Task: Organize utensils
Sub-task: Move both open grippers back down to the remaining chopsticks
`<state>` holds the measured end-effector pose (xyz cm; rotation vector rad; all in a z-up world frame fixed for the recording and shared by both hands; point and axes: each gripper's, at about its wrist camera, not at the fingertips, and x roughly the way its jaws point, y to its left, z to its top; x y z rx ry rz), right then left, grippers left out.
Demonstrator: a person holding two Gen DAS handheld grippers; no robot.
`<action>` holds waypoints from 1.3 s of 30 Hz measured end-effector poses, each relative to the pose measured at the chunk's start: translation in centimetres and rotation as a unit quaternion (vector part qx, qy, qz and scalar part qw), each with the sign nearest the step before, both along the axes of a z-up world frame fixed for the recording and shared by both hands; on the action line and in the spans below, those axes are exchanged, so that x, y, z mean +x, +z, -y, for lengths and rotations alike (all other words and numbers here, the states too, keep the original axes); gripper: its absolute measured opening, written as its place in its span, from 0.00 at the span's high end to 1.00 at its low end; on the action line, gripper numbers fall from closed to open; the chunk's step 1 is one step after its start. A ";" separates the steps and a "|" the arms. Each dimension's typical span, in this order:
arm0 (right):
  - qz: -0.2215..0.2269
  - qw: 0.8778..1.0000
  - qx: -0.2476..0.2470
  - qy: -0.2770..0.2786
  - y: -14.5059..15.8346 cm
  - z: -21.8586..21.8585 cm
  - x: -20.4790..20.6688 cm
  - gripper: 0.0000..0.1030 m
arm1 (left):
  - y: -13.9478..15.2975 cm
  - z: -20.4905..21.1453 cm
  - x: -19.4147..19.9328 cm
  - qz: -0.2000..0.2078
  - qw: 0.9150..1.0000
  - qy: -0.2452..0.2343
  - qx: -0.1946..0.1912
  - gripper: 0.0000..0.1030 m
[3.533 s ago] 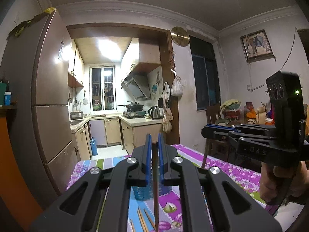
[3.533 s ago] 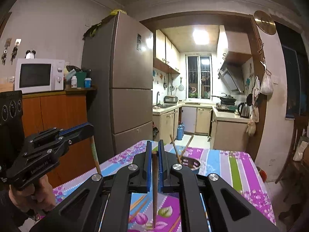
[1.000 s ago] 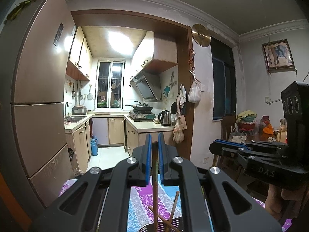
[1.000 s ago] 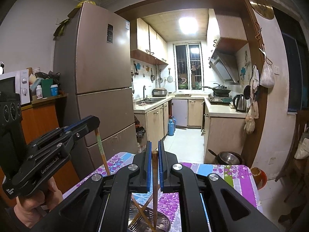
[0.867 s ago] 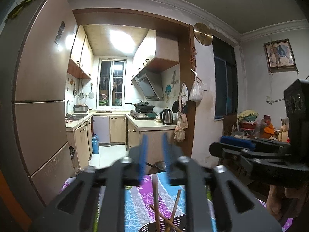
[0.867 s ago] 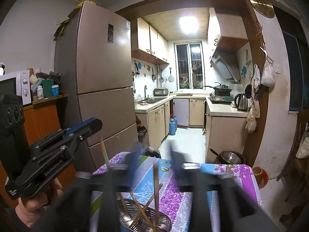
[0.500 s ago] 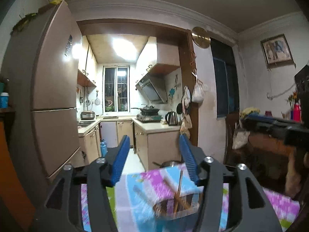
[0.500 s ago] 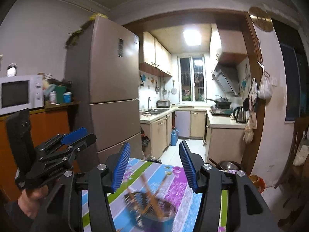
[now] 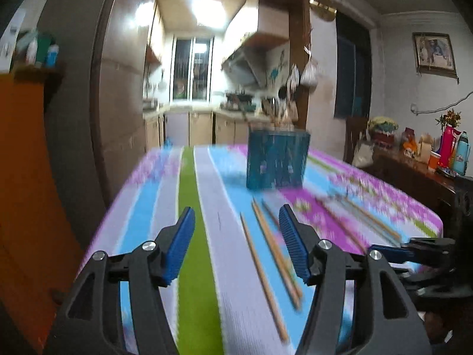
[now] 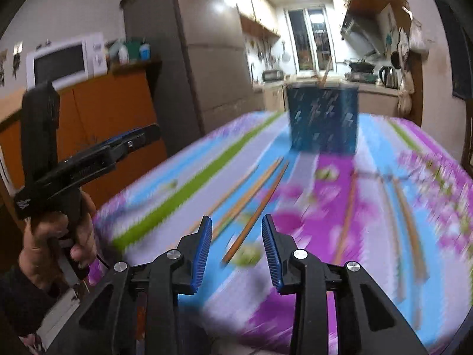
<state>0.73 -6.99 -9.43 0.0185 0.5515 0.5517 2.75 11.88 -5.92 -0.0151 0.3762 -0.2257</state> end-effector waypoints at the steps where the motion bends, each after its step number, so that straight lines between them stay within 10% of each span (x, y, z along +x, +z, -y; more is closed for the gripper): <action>1: -0.001 1.000 -0.006 -0.001 -0.5 -0.5 -0.1 0.64 | -0.9 0.1 -0.3 -0.005 1.000 0.000 0.007 0.45; 18: -0.011 1.000 -0.014 0.008 -2.0 -5.4 -0.4 0.82 | -7.2 0.3 -4.7 -0.030 0.999 -0.018 0.013 0.45; 39: 0.062 0.994 -0.045 -0.078 0.3 3.2 -3.9 0.82 | -9.5 3.8 -4.3 -0.023 0.998 -0.029 0.044 0.67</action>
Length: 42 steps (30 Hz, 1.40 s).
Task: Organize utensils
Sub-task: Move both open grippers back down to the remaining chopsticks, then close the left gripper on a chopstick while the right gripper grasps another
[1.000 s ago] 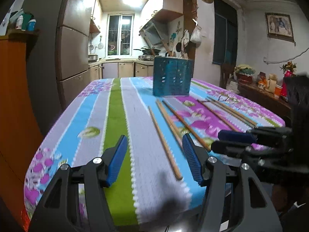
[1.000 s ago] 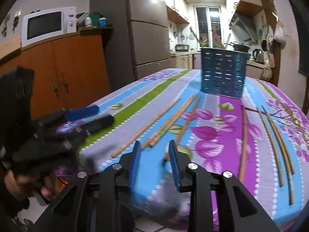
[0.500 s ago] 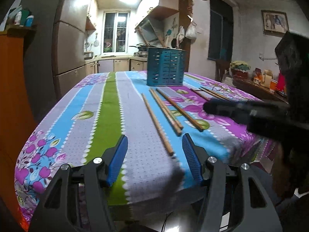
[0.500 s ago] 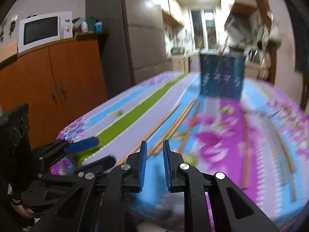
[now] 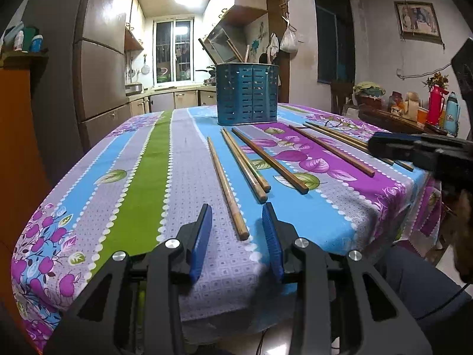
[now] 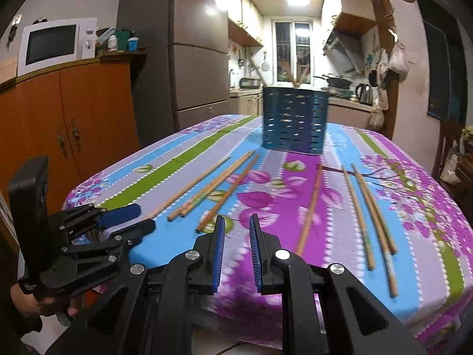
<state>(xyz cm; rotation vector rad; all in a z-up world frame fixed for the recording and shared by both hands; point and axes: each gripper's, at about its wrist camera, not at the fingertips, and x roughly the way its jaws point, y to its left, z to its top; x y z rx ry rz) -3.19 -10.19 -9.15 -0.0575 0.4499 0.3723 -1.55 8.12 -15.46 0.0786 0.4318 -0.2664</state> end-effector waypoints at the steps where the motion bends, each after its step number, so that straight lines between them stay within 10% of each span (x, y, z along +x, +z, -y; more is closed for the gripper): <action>1: 0.007 1.000 -0.002 -0.008 0.0 0.6 -0.3 0.82 | 0.0 0.1 -0.1 0.002 1.000 0.002 -0.001 0.67; 18: -0.011 0.994 -0.012 -0.111 -2.6 8.3 1.8 0.82 | 0.1 0.3 0.0 0.009 1.000 0.024 -0.004 0.84; 42: 0.001 0.994 -0.001 -0.111 -3.5 8.6 2.5 0.92 | 0.0 0.7 -0.5 0.014 0.999 0.046 -0.009 0.95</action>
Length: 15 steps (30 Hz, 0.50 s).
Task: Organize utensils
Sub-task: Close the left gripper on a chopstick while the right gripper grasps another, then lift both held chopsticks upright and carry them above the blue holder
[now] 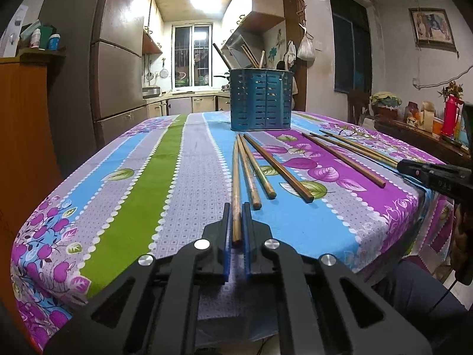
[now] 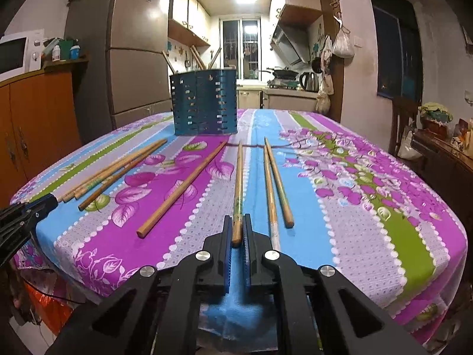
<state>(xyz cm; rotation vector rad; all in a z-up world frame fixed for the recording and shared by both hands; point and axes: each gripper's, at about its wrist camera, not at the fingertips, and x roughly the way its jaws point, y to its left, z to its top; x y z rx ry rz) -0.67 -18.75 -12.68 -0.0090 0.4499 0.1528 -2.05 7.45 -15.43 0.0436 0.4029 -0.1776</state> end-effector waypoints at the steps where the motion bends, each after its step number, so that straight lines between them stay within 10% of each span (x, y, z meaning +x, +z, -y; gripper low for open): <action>1: 0.005 1.000 0.000 0.000 0.3 0.1 -0.1 0.92 | 0.1 0.0 -0.1 0.001 1.000 0.000 0.001 0.95; 15: 0.129 0.990 -0.016 0.045 11.3 1.8 -1.4 0.93 | 8.1 0.1 -0.9 0.100 0.995 0.000 0.007 0.95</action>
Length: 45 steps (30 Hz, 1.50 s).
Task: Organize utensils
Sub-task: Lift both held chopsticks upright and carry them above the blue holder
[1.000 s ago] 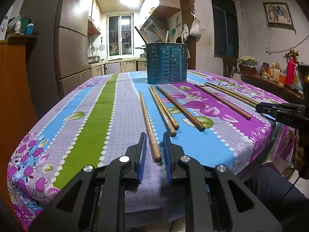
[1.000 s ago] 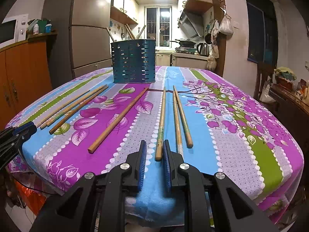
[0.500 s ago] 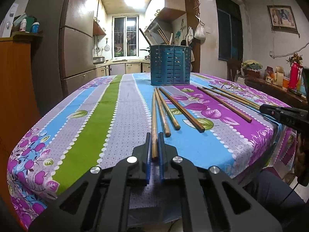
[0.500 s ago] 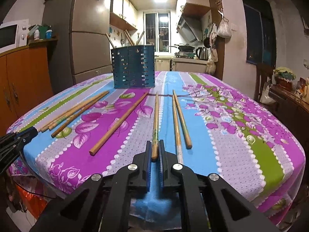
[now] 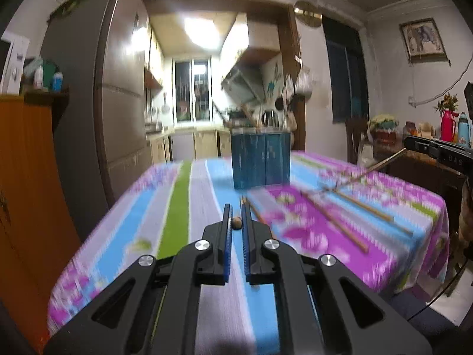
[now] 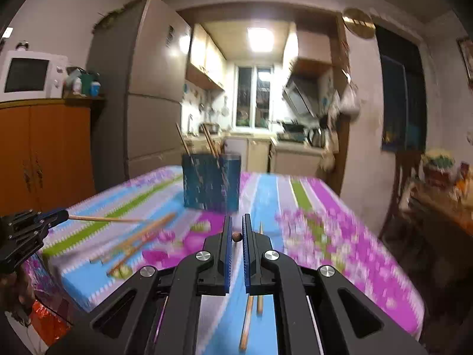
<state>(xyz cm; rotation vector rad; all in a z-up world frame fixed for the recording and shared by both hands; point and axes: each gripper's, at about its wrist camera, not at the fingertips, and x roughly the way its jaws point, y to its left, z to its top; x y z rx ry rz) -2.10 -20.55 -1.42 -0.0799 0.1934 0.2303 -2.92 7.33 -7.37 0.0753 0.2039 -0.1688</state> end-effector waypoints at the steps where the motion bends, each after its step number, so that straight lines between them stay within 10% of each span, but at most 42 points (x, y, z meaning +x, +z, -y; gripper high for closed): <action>1: 0.005 1.000 0.003 0.007 1.0 0.3 0.5 0.93 | 0.6 0.0 0.2 0.006 1.000 0.000 0.001 0.95; 45: 0.044 0.994 0.059 0.086 22.5 0.3 18.0 0.93 | 24.1 4.6 14.9 0.072 0.995 -0.068 -0.030 0.95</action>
